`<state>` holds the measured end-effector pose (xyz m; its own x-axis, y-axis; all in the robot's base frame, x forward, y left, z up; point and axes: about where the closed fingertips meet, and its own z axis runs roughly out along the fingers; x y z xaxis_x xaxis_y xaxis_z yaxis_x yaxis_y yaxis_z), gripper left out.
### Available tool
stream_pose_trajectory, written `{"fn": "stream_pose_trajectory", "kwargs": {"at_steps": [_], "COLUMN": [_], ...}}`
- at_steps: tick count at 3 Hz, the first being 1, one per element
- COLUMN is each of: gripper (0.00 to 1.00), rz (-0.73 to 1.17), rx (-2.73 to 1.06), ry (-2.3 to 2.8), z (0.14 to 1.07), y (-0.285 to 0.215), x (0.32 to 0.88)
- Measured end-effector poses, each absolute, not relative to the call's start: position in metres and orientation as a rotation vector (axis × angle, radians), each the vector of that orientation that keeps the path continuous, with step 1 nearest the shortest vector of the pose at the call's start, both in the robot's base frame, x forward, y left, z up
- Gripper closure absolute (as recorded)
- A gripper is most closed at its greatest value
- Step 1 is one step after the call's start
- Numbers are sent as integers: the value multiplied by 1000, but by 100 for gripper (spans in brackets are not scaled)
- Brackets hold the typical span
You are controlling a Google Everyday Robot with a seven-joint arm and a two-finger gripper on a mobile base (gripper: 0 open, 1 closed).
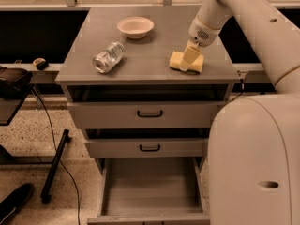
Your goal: Place sponge into bottom drawer
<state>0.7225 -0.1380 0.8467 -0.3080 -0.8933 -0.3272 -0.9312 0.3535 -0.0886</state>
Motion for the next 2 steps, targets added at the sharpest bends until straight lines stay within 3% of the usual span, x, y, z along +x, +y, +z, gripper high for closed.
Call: {"fn": "stream_pose_trajectory", "kwargs": {"at_steps": [2], "gripper": [94], "rz": [217], "rx": [-1612], "ry": [2214], "z": [867], "y": [-133], "x": [706]}}
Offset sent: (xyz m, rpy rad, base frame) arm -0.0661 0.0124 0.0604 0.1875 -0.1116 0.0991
